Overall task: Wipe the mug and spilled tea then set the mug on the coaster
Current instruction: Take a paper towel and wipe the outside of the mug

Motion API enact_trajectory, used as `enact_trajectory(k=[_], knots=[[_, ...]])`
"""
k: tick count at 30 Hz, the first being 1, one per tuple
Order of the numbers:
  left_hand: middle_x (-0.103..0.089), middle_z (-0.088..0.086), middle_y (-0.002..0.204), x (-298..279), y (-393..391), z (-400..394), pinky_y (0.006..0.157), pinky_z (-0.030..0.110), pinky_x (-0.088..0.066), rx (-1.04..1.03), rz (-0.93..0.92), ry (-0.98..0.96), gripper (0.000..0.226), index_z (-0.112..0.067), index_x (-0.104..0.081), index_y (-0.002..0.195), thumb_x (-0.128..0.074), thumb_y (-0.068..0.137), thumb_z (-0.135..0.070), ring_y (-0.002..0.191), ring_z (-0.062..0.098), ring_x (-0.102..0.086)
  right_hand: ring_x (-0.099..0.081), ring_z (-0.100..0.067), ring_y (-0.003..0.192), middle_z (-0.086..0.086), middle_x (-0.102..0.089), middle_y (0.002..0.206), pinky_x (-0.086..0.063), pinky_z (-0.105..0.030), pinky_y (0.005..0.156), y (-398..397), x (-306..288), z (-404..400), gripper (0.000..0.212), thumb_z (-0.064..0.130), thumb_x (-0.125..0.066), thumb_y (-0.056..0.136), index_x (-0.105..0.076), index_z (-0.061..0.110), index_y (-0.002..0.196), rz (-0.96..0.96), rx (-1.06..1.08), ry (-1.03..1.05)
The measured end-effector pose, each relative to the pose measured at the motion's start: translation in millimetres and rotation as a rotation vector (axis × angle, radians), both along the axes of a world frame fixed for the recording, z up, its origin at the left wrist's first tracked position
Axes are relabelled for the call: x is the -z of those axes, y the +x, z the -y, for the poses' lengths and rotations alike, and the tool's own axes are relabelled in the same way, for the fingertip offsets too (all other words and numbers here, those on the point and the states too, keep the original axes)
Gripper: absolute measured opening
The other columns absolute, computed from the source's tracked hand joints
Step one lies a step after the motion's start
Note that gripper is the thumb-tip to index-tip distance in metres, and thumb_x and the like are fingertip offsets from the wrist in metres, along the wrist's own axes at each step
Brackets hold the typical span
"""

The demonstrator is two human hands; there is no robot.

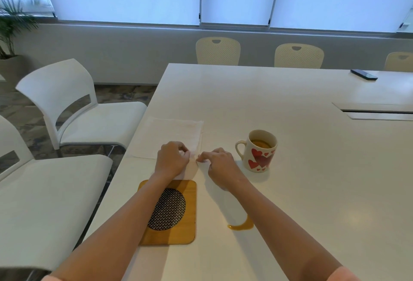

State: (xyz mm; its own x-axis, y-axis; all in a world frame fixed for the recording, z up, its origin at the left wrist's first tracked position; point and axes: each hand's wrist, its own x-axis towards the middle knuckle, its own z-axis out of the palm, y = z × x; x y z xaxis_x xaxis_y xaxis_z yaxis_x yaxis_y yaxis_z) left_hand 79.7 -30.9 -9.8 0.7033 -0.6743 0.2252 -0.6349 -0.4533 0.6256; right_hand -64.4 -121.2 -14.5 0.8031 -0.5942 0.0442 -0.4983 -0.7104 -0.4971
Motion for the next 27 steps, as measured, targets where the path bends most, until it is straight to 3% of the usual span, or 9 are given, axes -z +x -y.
enact_trajectory(k=[9,14,17,22,27], knots=[[-0.064,0.003,0.09,-52.9,18.2,0.5,0.073,0.028,-0.051,-0.123,-0.056,-0.293,0.012,-0.008,-0.06,0.104,-0.056,0.098,-0.017,0.085,0.021,-0.065,-0.043,-0.027,0.128,-0.007,-0.057,0.133,-0.032,-0.039,0.109,-2.5,-14.5,-7.5,0.051,-0.006,-0.041,0.093,-0.065,0.026,0.125,0.014,-0.033,-0.03],[-0.056,0.0,0.086,-112.1,6.9,-3.1,0.062,0.008,-0.04,-0.17,-0.015,-0.527,0.013,-0.007,-0.052,0.108,-0.046,0.103,-0.017,0.07,0.005,-0.053,-0.045,-0.027,0.124,-0.009,-0.059,0.132,-0.033,-0.038,0.108,-4.7,-22.9,-9.4,0.041,-0.002,-0.043,0.097,-0.065,0.019,0.125,0.015,-0.045,-0.037],[-0.049,-0.006,0.079,-145.6,-2.7,-6.0,0.056,0.0,-0.037,-0.141,-0.056,-0.582,0.007,-0.011,-0.048,0.102,-0.043,0.103,-0.016,0.068,0.006,-0.049,-0.047,-0.025,0.123,-0.006,-0.061,0.132,-0.034,-0.035,0.107,-3.5,-28.3,-9.0,0.035,0.003,-0.046,0.098,-0.065,0.018,0.124,0.012,-0.07,-0.067],[-0.049,-0.006,0.083,-173.0,-14.6,-9.9,0.064,0.014,-0.04,-0.039,-0.23,-0.572,0.012,-0.016,-0.047,0.104,-0.037,0.106,-0.022,0.075,0.008,-0.049,-0.059,-0.021,0.111,-0.003,-0.059,0.128,-0.047,-0.038,0.104,1.7,-23.2,-0.6,0.033,0.011,-0.054,0.097,-0.066,0.029,0.121,0.039,-0.057,-0.027],[-0.049,0.003,0.086,-177.0,-20.7,-11.4,0.07,0.027,-0.041,0.081,-0.419,-0.514,0.018,-0.018,-0.047,0.094,-0.035,0.106,-0.023,0.08,0.014,-0.048,-0.053,-0.014,0.124,0.002,-0.055,0.139,-0.045,-0.04,0.109,-3.2,-30.3,3.0,0.037,0.029,-0.056,0.099,-0.053,0.024,0.136,0.383,-0.04,0.123]])
